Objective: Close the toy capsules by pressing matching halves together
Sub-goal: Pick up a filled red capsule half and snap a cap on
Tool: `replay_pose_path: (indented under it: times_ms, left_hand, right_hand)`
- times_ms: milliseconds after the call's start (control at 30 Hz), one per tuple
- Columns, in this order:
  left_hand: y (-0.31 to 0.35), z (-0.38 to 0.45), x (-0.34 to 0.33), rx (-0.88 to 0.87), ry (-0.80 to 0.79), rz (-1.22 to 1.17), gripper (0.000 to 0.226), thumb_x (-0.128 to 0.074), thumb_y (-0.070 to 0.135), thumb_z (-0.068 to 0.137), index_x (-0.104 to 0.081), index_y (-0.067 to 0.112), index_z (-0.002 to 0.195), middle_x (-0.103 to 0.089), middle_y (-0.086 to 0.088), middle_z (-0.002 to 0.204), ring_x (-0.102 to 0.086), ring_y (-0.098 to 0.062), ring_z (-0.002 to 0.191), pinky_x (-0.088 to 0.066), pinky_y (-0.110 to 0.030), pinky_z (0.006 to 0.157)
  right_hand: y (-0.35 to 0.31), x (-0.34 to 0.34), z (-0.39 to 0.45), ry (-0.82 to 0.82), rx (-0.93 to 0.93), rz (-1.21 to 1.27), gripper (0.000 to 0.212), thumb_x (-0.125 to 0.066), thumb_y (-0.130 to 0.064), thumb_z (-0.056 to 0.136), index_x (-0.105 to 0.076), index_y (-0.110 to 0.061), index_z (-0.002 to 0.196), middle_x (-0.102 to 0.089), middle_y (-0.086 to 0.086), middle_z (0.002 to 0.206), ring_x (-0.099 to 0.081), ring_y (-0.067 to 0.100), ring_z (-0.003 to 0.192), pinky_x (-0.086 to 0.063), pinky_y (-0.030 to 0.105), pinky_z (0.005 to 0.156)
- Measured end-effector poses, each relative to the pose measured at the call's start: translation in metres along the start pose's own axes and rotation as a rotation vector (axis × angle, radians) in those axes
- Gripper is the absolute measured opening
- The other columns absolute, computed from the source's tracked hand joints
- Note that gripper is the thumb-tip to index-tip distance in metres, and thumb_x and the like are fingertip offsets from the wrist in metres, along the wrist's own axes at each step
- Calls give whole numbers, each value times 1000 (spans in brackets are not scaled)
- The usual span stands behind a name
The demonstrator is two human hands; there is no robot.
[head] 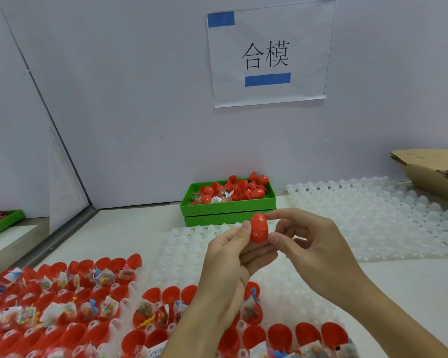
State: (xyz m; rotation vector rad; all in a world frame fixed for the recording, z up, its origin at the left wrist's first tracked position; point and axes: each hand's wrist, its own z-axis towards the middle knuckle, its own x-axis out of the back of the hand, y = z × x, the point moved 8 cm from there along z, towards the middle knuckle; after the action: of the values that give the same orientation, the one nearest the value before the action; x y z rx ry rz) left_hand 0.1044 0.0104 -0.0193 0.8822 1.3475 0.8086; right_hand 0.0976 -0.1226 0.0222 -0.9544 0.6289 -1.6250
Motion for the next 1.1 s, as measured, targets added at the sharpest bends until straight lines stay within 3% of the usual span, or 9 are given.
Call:
replay_pose_path:
  times_ms: [167,333,467,567,800,1000,1100]
  left_hand:
    - [9,0,7,-125,36,38,39,-75,19,70,-61,-2,99,-75,-20,89,-75,-28,81,-59,-25,69]
    - [16,-2,5,-232,37,161,39,-77,27,68,-63,4,95,-76,-15,84,-75,-28,81,-59,-26,68]
    - [26,-6,-2,-360,6,441,33,-78,25,74,-66,21,104,-76,7,96,-72,-12,92,-58,-22,69]
    - [31,-10,-8,-436,-29,589,46,-78,16,80,-62,39,117,-68,27,109,-63,5,106,-52,-10,76]
    - [40,-15,-6,-535,38,636,52,-78,-1,76,-67,39,107,-71,25,101,-64,5,103,-54,-15,80]
    - [42,-14,-6,-571,65,680,53,-79,0,76,-66,41,106,-71,26,99,-66,4,99,-55,-15,78]
    - [41,-15,-3,-585,90,690,51,-82,4,76,-67,37,112,-74,17,99,-69,-2,99,-57,-19,80]
  right_hand:
    - [-5,-7,-3,-11,24,17,45,-78,0,78,-70,-35,105,-71,-15,90,-69,11,78,-58,26,67]
    - [-4,-7,-3,61,24,21,52,-71,6,82,-68,-43,98,-73,-20,87,-71,9,78,-57,21,64]
    - [12,-2,-1,61,-119,287,41,-65,3,88,-74,-35,98,-76,-14,93,-72,8,86,-55,16,64]
    - [21,-13,-2,-57,-225,465,40,-60,0,91,-79,-35,97,-77,-4,103,-72,14,93,-55,21,68]
    - [22,-21,-2,-128,-224,505,36,-62,-16,82,-75,-42,104,-75,-3,108,-71,14,96,-54,21,69]
    - [23,-22,-3,-113,-229,473,37,-58,-4,91,-76,-34,104,-76,-3,106,-71,15,96,-55,22,69]
    - [18,-20,-5,-60,-202,354,37,-56,-1,95,-72,-32,108,-76,-5,100,-72,12,91,-56,22,68]
